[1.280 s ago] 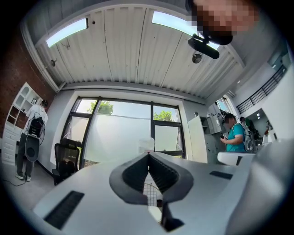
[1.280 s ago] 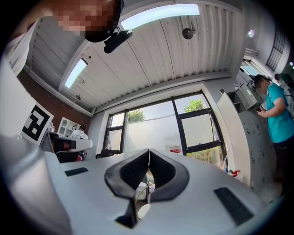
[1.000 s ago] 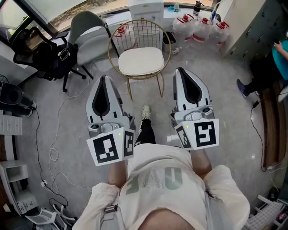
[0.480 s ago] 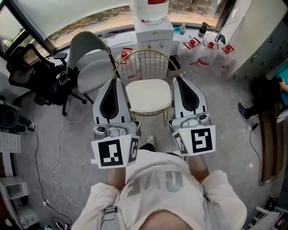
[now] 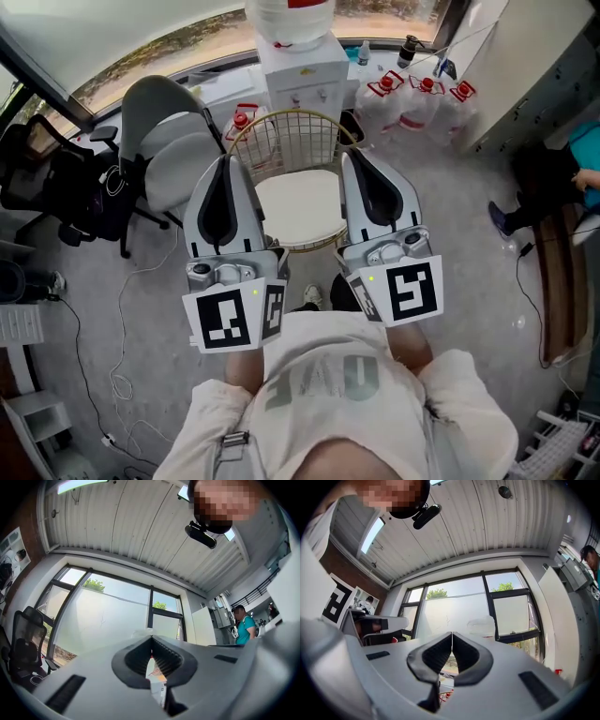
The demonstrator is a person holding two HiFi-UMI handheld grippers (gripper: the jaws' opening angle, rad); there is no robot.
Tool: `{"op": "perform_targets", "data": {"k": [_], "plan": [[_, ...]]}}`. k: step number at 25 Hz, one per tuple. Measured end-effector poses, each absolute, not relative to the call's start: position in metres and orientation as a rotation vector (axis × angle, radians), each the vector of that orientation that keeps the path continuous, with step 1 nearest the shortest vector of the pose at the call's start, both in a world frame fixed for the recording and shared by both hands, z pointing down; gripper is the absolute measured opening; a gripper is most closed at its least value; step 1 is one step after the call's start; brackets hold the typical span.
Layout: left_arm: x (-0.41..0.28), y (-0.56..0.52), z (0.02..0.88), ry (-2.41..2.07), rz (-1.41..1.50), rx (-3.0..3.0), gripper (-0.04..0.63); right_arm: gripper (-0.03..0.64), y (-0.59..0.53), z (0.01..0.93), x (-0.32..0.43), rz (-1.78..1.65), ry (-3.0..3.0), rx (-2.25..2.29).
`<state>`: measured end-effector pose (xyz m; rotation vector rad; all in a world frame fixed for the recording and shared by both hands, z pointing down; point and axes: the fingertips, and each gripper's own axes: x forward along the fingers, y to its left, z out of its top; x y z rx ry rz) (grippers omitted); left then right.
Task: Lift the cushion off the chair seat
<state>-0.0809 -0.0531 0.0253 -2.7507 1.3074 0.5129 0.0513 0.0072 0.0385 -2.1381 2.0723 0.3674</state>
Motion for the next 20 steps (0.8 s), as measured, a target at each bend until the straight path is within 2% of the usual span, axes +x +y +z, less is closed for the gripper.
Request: {"op": "perform_targets", "data": {"k": [20], "plan": [[-0.003,-0.064,0.021,1.351,0.425,-2.725,0.012,0.017,-0.033,0.038,0.102,0.298,2.219,-1.973]]}}
